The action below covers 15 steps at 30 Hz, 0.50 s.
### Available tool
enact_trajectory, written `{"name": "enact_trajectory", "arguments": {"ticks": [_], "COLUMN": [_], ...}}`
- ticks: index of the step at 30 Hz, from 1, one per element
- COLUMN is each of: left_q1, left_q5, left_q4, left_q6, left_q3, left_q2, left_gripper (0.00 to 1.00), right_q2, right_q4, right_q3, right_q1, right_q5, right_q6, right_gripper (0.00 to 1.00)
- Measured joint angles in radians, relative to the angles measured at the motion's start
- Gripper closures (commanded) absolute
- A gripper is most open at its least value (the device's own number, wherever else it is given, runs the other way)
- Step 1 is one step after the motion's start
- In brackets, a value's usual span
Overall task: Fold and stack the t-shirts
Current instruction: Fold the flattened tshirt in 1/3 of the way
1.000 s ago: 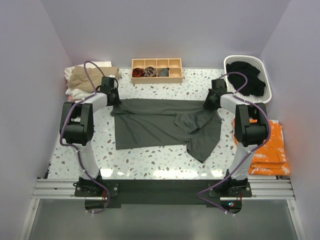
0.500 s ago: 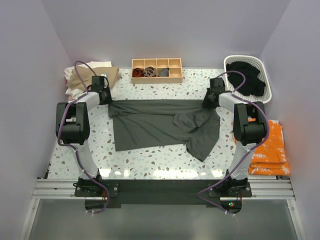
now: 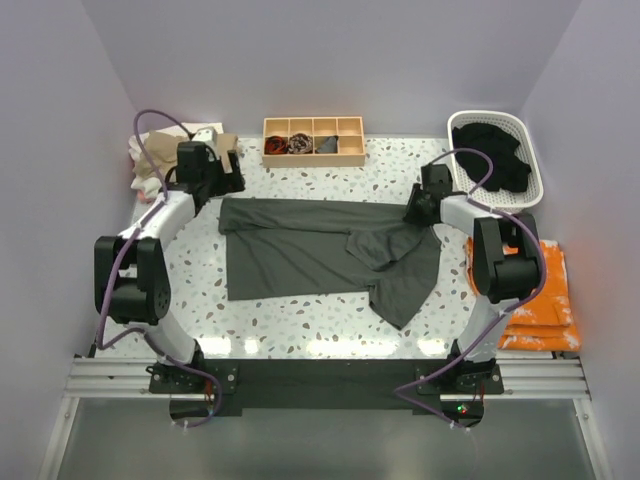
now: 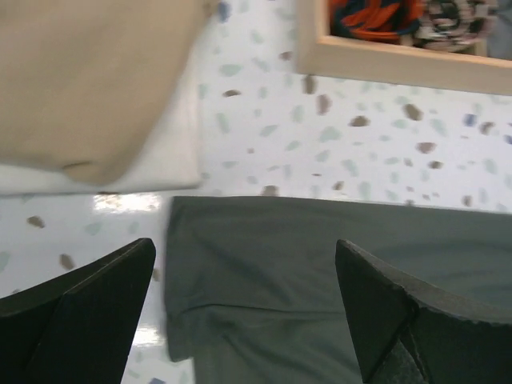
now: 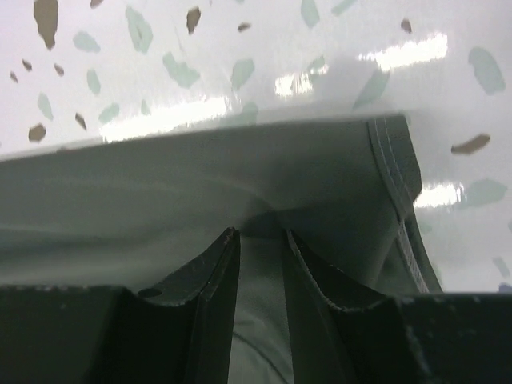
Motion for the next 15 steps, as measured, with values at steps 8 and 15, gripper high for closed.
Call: {"name": "enact_trajectory", "arguments": {"ticks": [8, 15], "left_q1": [-0.18, -0.234], "left_q5": [0.164, 0.226], "left_q4": [0.109, 0.057], "left_q6": [-0.111, -0.129], "left_q3": [-0.148, -0.269], "left_q2": [-0.096, -0.082], "left_gripper": [0.0, 0.0], "right_q2": [-0.163, -0.393], "right_q4": [-0.163, -0.258], "right_q3": [-0.006, -0.168], "right_q1": [0.025, 0.068], "right_q5": [-0.013, -0.036], "right_q6": [-0.034, -0.04], "right_gripper": [0.65, 0.56]}}
